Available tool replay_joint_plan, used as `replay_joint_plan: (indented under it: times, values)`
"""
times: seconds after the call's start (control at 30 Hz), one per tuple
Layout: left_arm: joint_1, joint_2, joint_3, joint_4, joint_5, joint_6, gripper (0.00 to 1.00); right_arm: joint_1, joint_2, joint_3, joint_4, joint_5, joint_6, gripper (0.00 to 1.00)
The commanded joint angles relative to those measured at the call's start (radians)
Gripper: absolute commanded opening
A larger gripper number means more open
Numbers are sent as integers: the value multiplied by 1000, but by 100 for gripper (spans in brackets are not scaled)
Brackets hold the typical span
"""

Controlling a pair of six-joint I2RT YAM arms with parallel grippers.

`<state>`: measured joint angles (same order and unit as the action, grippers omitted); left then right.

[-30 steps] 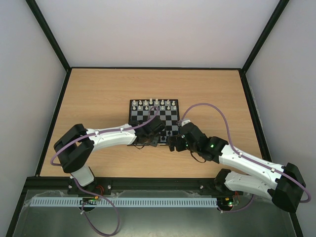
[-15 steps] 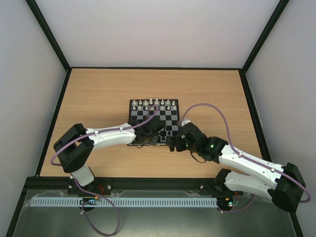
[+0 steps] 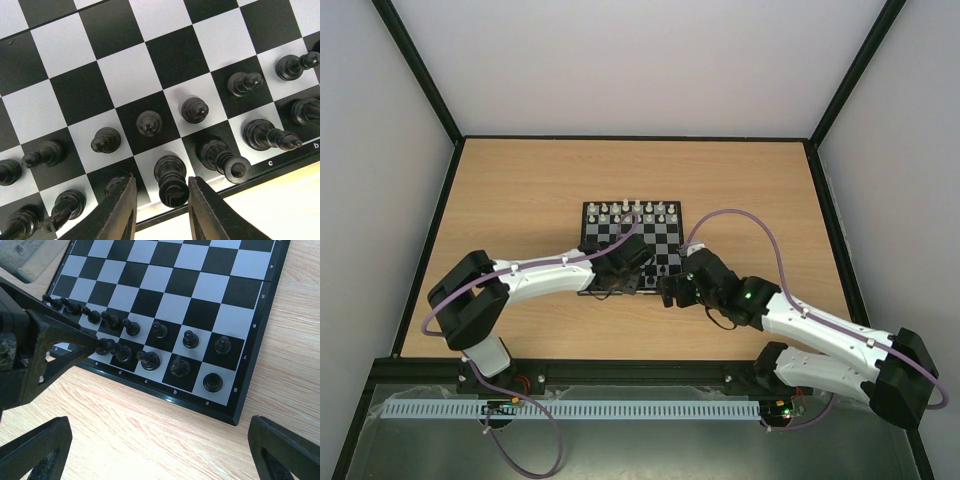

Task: Set up the chess pieces on the board
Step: Place the chess piece on the chessboard, then reset both arms

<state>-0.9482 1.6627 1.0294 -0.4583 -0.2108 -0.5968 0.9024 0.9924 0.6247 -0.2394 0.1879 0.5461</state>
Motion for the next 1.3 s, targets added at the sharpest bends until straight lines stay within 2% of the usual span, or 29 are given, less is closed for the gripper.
replay_joint_plan:
  times: [0.0,0.3,0.43,0.63,0.9,1.07,1.27]
  values:
    - [5,-45,-1,-37,-4,-13,33,-4,10,-8,4,5,-7,97]
    - [4,-96,3,-49,-7,-17,37,-4,19,-3,5,8,-9,97]
    - [2,-136,-10,-44,-19,-12,48,-5,24,-3,5,8,-8,98]
    - [2,-212,-23,-43,-56,-12,56,-5,24,-5,5,13,-8,100]
    - [3,-328,-65,5,-109,-23,73,-5,18,-3,5,15,-6,98]
    - [3,-417,-129,55,-155,-52,97,-4,18,0,9,8,-10,99]
    - [3,-464,-185,109,-177,-76,99,-4,20,-4,25,-5,-12,99]
